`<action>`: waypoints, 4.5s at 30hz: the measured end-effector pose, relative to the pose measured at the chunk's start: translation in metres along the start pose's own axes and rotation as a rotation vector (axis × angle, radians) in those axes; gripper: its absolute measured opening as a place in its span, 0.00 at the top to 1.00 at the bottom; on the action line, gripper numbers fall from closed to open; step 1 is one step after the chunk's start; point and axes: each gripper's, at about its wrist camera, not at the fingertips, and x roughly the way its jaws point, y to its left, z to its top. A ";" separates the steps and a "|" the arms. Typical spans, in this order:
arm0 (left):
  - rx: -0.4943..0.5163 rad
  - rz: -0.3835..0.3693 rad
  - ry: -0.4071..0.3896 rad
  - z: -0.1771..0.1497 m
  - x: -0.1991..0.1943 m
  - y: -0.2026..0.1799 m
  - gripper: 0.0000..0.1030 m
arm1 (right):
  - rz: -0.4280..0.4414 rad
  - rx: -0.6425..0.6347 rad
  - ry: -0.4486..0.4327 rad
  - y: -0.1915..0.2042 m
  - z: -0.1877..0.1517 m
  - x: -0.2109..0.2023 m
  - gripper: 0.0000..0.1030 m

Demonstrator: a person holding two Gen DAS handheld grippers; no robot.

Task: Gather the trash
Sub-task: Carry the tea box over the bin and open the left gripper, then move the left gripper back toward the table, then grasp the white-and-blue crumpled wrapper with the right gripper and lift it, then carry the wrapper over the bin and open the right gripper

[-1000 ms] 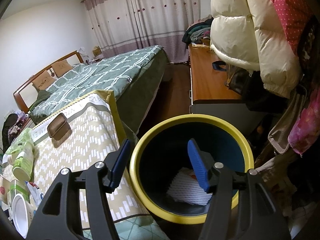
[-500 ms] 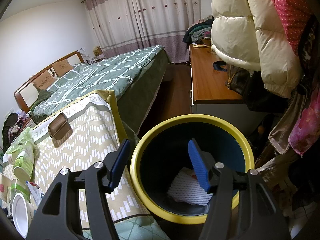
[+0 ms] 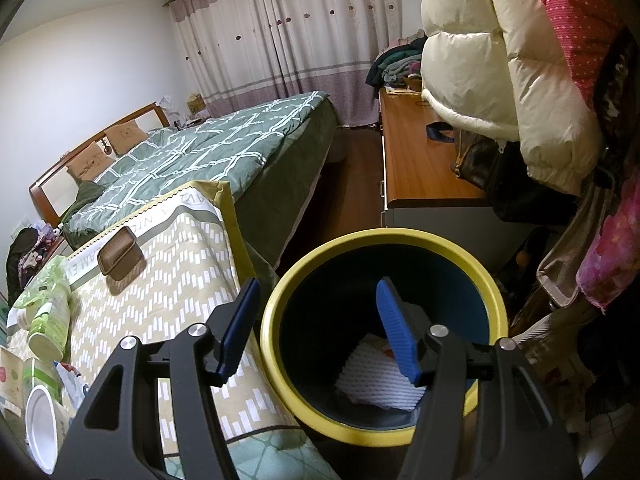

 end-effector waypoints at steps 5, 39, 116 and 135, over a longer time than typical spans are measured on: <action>0.092 -0.071 -0.089 0.015 -0.035 -0.037 0.30 | -0.012 -0.027 -0.018 -0.017 0.000 -0.018 0.44; 0.365 -0.341 0.005 0.143 0.127 -0.380 0.08 | -0.122 0.007 -0.063 -0.146 -0.019 -0.085 0.41; -0.105 -0.049 -0.248 0.032 -0.047 0.007 0.05 | 0.381 -0.303 0.242 0.098 -0.054 -0.023 0.93; 0.011 -0.133 -0.150 0.029 -0.010 -0.050 0.05 | 0.073 -0.086 0.168 -0.014 -0.012 0.009 0.93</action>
